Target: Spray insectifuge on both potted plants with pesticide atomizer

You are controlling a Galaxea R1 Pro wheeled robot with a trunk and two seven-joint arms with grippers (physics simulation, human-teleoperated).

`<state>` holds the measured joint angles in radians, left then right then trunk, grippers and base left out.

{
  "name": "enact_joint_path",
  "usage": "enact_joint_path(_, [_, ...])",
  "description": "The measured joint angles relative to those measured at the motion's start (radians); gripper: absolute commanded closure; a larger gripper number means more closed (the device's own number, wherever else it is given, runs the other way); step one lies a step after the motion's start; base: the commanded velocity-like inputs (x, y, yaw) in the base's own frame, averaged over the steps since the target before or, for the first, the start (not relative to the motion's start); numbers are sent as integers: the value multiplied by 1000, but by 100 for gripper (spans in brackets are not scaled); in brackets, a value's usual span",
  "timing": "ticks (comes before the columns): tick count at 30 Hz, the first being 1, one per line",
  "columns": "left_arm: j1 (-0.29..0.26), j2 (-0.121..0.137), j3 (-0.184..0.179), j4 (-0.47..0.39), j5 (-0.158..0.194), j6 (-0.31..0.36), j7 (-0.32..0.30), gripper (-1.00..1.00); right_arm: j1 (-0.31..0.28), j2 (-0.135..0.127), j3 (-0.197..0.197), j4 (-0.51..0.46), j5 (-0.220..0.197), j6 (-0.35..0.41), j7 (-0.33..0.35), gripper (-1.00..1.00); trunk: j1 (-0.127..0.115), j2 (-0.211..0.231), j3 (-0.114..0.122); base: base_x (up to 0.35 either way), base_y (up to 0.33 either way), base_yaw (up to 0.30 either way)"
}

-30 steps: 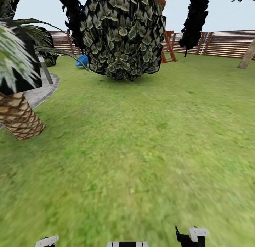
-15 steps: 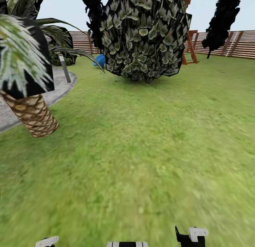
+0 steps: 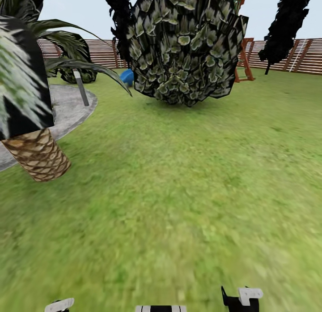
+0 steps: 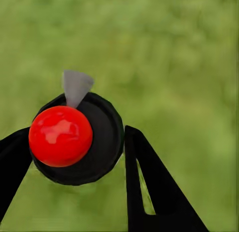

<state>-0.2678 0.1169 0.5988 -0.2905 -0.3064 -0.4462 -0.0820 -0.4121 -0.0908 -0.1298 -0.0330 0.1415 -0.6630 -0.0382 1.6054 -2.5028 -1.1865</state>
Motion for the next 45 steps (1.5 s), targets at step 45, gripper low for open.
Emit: enact_joint_path(45, [0, 0, 0, 0, 0, 0, 0, 100, 0, 0, 0, 1, -2, 1, -2, -100, 0, 0, 0, 340, -74, 0])
